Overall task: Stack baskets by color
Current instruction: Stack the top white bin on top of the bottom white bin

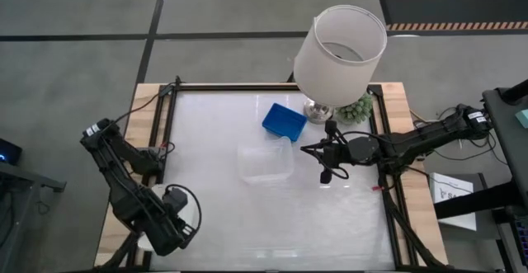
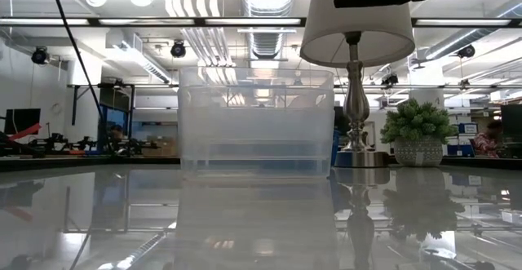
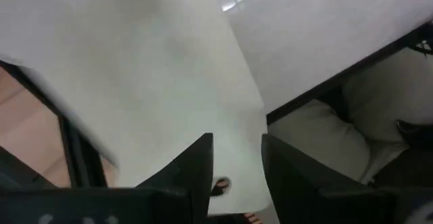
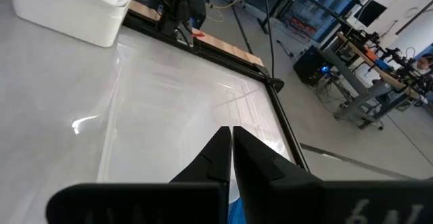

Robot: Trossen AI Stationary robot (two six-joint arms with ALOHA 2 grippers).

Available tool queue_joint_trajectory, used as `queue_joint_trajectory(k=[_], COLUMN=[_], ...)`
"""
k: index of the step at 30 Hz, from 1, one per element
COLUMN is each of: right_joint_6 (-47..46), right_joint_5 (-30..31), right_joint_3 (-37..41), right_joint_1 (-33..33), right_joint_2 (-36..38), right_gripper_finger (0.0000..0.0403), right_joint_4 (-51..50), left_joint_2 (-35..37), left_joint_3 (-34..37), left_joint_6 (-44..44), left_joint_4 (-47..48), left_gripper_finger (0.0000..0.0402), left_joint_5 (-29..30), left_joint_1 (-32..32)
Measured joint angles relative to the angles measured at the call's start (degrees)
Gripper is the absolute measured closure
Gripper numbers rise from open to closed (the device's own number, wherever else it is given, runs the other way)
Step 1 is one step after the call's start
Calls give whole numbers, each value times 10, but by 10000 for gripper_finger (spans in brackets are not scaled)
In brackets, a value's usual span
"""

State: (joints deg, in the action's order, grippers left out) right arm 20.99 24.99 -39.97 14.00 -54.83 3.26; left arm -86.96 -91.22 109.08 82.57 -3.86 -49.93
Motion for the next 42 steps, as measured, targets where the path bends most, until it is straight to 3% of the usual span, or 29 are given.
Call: queue_joint_trajectory(k=[14, 22, 29, 35, 42], right_joint_6=[0, 0, 0, 0, 0], right_joint_5=[0, 0, 0, 0, 0], right_joint_3=[0, 0, 0, 0, 0], right_joint_1=[0, 0, 0, 0, 0], right_joint_2=[0, 0, 0, 0, 0], right_gripper_finger=[394, 394, 394, 394, 394], right_joint_4=[0, 0, -1, -1, -1], left_joint_2=[0, 1, 7, 7, 7], left_joint_3=[36, -6, -3, -1, 13], left_joint_6=[1, 6, 63, 76, 77], left_joint_4=[4, 6, 74, 48, 47], left_gripper_finger=[292, 292, 292, 292, 292], left_joint_5=[-7, -12, -5, 73, 71], left_joint_1=[1, 0, -27, -34, -35])
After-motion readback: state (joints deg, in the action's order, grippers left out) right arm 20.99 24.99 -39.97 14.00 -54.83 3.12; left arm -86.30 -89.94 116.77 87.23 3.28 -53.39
